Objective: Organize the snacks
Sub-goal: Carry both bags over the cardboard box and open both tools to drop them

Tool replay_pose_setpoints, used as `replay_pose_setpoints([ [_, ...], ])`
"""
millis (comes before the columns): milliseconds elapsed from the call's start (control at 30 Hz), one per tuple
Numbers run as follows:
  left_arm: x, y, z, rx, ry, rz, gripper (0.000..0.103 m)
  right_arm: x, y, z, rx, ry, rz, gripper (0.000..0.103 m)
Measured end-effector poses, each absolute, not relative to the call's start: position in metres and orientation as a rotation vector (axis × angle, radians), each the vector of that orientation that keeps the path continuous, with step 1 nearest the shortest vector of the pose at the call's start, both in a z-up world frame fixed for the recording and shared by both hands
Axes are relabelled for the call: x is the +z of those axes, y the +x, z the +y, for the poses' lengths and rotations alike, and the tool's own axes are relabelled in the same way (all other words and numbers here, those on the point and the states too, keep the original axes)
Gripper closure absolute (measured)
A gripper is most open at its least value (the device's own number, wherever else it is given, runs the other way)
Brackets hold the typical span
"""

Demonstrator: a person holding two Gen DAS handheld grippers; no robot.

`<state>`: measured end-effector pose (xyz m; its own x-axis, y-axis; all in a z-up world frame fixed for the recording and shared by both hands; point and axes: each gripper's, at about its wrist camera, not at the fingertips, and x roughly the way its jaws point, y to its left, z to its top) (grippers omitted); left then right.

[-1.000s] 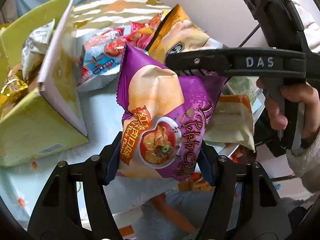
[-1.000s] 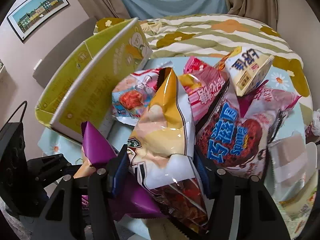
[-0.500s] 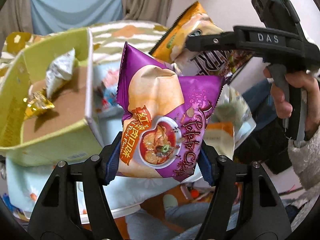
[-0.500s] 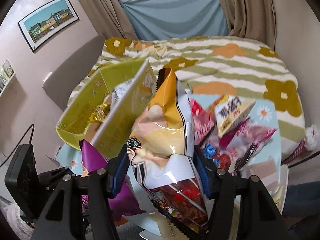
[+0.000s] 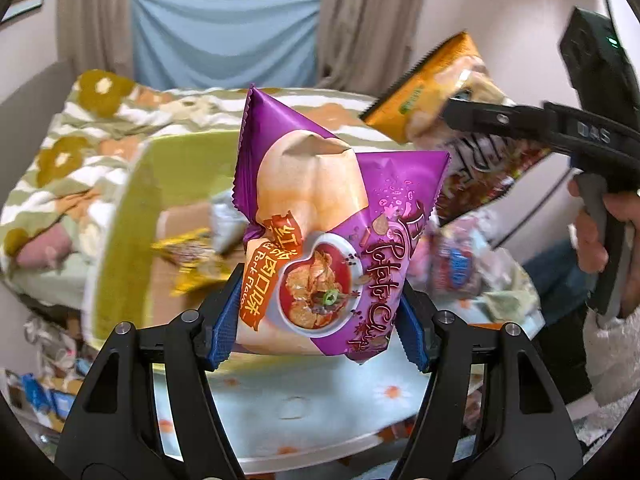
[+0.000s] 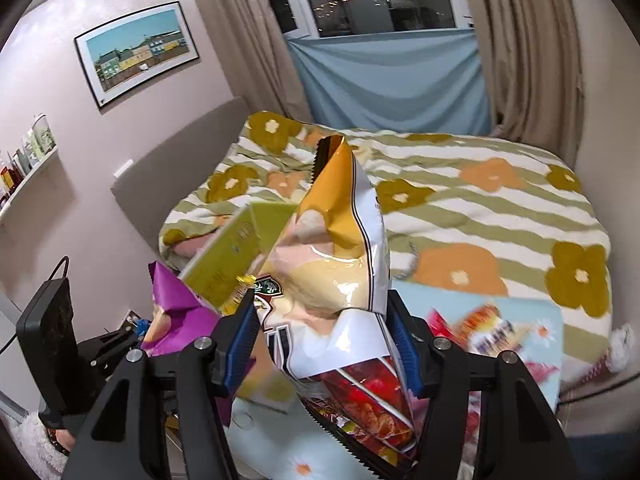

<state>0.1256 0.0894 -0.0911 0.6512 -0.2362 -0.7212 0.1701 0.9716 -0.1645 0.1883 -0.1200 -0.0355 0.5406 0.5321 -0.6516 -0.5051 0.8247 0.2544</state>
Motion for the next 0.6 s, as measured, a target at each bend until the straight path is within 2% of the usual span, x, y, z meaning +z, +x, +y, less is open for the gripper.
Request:
replay_pose_setpoints([
  [367,-0.131,0.167,0.177,-0.173,-0.094,0.993,0.033,-0.078,0.226,-0.021,0.596,0.051,0.906,0.046],
  [433,-0.142,0.172,0.183,-0.192,-0.089,1.028,0.027,-0.091,0.228,-0.008,0.568,0.054,0.939,0.047],
  [500,-0.149,0.174,0.190,-0.201,-0.097,1.039,0.000,-0.099,0.229,-0.002,0.545,0.060,0.965,0.046],
  [600,-0.156,0.173,0.197,-0.225,-0.125,1.025,0.000,-0.111,0.228,0.003,0.501,0.072,0.994,0.046],
])
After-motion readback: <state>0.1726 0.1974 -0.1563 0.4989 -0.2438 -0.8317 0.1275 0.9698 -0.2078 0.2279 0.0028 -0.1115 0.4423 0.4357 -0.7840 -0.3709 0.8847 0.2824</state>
